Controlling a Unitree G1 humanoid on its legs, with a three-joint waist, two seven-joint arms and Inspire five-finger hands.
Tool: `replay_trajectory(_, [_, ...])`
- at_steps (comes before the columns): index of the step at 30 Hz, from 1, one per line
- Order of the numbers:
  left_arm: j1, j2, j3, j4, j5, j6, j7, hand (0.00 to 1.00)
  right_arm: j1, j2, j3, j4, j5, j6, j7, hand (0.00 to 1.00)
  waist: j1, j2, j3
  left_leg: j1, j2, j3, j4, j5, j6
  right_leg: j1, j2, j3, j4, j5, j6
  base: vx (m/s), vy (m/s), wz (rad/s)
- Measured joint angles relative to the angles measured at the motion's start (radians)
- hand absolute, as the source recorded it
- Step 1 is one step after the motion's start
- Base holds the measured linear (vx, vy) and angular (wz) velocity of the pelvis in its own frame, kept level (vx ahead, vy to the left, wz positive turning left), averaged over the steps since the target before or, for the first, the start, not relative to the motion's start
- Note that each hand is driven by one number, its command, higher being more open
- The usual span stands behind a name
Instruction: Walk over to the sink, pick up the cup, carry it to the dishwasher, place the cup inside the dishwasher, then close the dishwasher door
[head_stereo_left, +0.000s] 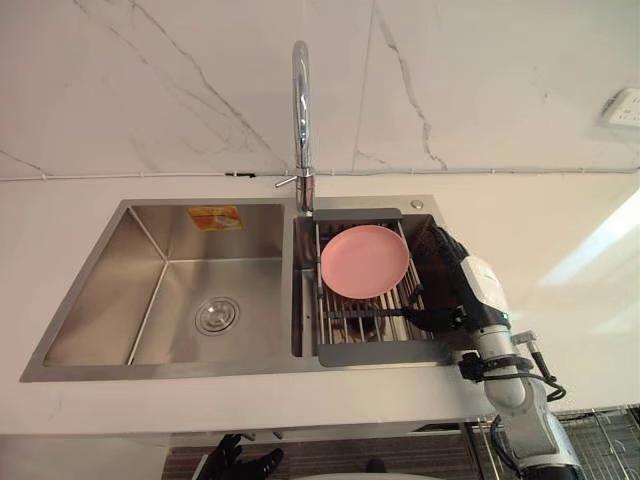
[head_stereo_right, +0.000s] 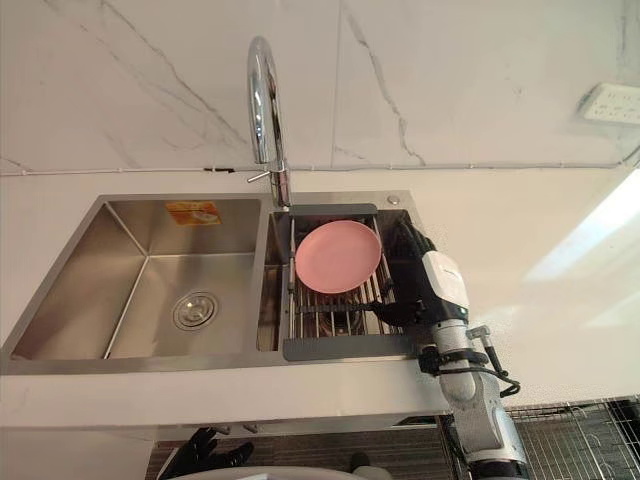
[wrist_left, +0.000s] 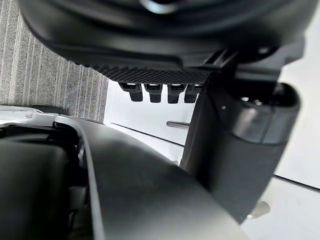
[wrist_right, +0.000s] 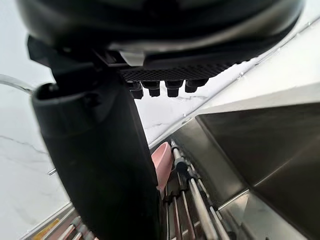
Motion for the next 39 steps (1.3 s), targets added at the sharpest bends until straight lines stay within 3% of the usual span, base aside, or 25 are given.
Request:
replay_trajectory(6, [0.001,0.0,-0.003,-0.005,0.0,0.0,-0.001,1.0,-0.025,0.0,0.03,0.015,-0.026,0.004,-0.062,1.0,0.007,0.0,0.0,0.0,0.0,-0.005,0.0,0.001,0.0,0.002,-0.001,-0.005,0.0,0.0,0.0,-0.03,-0.02,0.02])
replay_trajectory(24, [0.005,0.004,-0.013,-0.025,-0.001,0.002,-0.002,1.0,-0.095,0.005,0.102,0.105,-0.063,0.069,-0.127,1.0,0.025,-0.002,0.002,-0.001,-0.003,-0.016,0.001,0.003,0.0,0.008,-0.005,-0.017,0.002,0.0,0.001,-0.01,-0.003,0.01])
replay_trajectory(39, [0.006,0.012,-0.021,-0.042,-0.001,0.005,-0.005,1.0,-0.17,0.016,0.152,0.169,-0.063,0.091,-0.128,1.0,0.038,-0.011,0.013,-0.003,-0.007,-0.022,0.001,0.002,0.0,0.012,-0.014,-0.029,0.008,-0.002,0.003,-0.03,-0.011,0.02])
